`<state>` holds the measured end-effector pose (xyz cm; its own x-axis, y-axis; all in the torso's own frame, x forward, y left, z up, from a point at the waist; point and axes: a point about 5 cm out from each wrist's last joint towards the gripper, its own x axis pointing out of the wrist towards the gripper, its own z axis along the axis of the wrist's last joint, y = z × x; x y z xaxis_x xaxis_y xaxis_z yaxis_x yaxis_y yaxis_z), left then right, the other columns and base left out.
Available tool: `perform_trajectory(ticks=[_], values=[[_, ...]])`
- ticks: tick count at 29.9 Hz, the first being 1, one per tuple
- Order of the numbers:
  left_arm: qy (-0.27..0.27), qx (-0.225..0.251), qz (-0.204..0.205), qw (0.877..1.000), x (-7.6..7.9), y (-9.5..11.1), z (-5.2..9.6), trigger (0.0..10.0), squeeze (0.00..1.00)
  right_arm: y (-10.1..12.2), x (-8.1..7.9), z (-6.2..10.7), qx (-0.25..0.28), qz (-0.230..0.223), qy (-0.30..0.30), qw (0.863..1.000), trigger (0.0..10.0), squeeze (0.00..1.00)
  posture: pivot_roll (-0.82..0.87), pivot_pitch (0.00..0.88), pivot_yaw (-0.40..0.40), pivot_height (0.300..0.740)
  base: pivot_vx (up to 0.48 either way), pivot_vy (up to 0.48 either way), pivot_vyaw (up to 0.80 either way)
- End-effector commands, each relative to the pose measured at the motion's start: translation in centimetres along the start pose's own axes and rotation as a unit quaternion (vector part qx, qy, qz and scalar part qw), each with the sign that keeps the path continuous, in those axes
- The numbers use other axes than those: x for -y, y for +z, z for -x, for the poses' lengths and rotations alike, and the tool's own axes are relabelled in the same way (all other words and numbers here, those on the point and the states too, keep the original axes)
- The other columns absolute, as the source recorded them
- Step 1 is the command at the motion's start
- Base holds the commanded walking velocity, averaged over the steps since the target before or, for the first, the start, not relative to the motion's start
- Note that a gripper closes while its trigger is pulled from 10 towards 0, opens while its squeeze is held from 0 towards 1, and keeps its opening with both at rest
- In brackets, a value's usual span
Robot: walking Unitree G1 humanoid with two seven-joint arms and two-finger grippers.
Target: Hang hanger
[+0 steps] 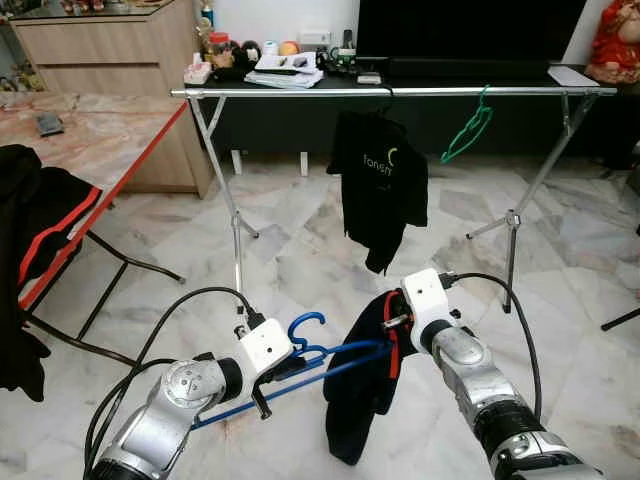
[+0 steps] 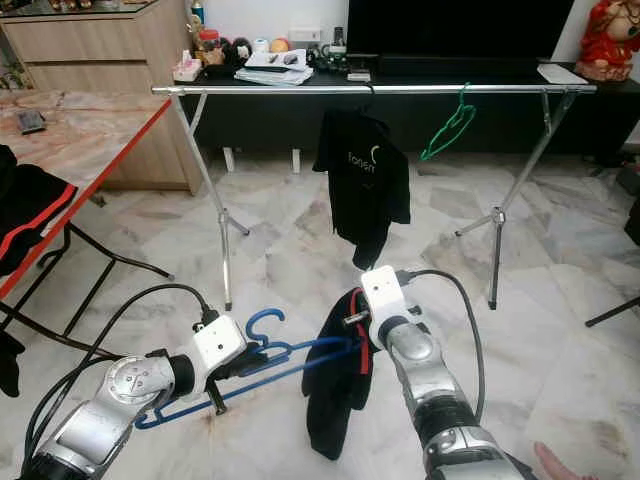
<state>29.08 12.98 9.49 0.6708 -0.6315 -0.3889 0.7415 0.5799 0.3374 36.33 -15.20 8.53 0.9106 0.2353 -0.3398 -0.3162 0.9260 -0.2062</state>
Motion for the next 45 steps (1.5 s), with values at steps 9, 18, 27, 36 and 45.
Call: perform_trajectory(ticks=[9, 18, 27, 36, 45], values=[[-0.014, -0.004, -0.015, 1.000, -0.3, 0.2, 0.2, 10.0, 0.00, -0.3, 1.4, 0.3, -0.006, -0.019, -0.048, 0.999, 10.0, 0.00, -0.03, 0.062, 0.013, 0.740, 0.000, 0.000, 0.00], [-0.103, -0.019, 0.000, 0.994, 1.4, 0.0, 1.2, 10.0, 0.00, 0.0, 2.0, 0.3, -0.004, -0.024, -0.060, 0.998, 10.0, 0.00, -0.03, 0.062, 0.013, 0.740, 0.000, 0.000, 0.00], [-0.105, 0.015, 0.018, 0.994, 1.2, 1.6, 1.3, 10.0, 0.00, -0.6, 1.3, 0.3, -0.010, -0.047, -0.050, 0.998, 10.0, 0.00, -0.02, 0.062, 0.012, 0.740, 0.000, 0.000, 0.00], [-0.107, 0.026, 0.032, 0.993, 1.3, 2.1, 1.3, 10.0, 0.00, -1.5, 0.3, 0.3, -0.024, -0.054, -0.024, 0.998, 10.0, 0.00, -0.02, 0.063, 0.012, 0.740, 0.000, 0.000, 0.00], [-0.063, 0.031, 0.030, 0.997, 0.4, 2.5, 1.0, 10.0, 0.00, -2.2, 0.0, 0.4, -0.034, -0.062, -0.022, 0.997, 10.0, 0.00, -0.02, 0.061, 0.012, 0.740, 0.000, 0.000, 0.00]])
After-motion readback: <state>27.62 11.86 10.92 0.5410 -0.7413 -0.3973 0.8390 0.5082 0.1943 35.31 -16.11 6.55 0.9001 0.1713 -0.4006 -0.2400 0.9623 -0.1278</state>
